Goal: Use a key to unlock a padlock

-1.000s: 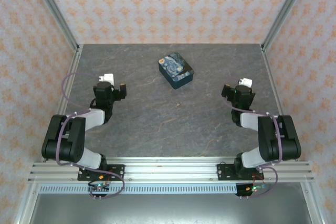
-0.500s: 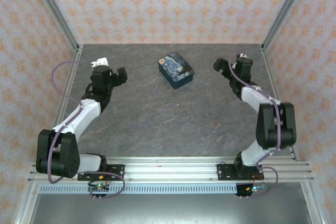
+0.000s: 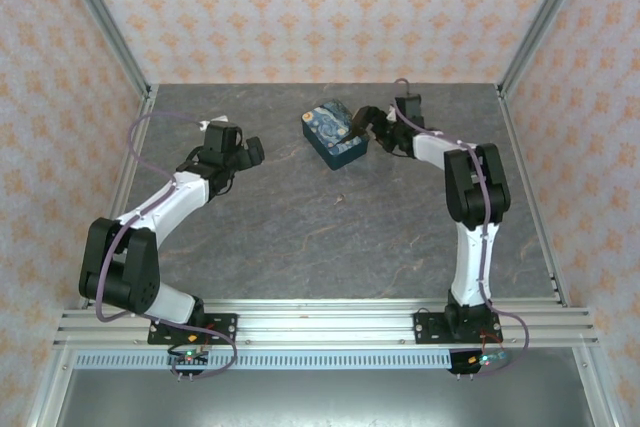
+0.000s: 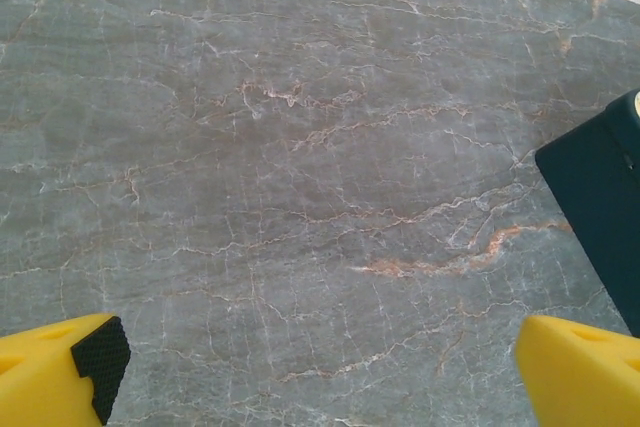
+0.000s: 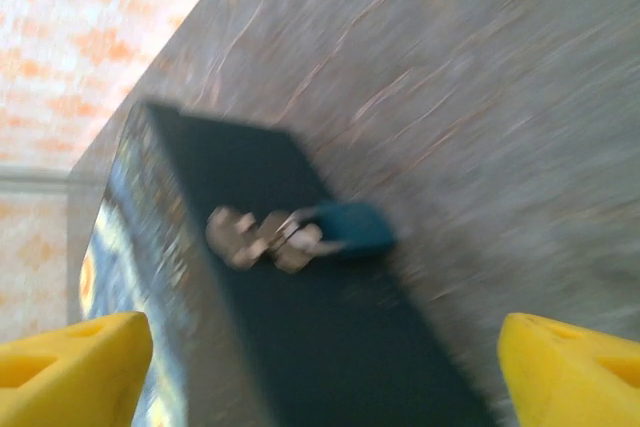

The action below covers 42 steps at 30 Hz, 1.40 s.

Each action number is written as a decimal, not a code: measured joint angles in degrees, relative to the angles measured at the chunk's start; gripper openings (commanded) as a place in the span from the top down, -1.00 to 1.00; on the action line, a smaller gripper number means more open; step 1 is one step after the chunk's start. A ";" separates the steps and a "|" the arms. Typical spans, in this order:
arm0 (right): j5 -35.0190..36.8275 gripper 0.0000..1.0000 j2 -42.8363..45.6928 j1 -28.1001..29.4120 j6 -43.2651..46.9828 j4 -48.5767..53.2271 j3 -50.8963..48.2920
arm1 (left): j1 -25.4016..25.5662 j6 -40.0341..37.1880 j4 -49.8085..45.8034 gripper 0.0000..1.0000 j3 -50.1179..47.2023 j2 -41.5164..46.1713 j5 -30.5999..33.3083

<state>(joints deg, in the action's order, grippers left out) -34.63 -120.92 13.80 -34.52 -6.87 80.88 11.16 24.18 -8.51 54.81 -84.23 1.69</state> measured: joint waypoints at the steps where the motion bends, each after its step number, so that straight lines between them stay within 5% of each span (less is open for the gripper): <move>1: -0.28 -0.69 0.00 1.31 -0.02 -0.15 -0.09 | 0.00 0.07 -0.28 -1.00 0.81 -0.39 -0.02; 11: -6.43 -0.78 6.91 14.80 2.03 -0.79 -5.25 | 0.00 2.97 -1.36 -1.00 7.85 -7.08 -0.90; 19: -1.49 -0.78 6.91 7.98 6.34 6.12 2.27 | 0.00 8.66 -0.02 -1.00 6.36 -8.02 -2.78; 30: 1.49 -0.73 -16.74 6.95 10.36 24.83 42.21 | 0.59 17.35 4.63 -1.00 -0.09 -11.69 -6.49; 42: -2.86 -0.69 -23.45 7.74 8.39 30.38 47.63 | 1.62 19.45 4.94 -1.00 11.17 -20.59 -8.35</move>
<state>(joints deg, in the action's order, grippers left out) -37.50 -144.38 21.54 -26.13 23.51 128.51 12.78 43.64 -3.57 65.98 -104.81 -6.66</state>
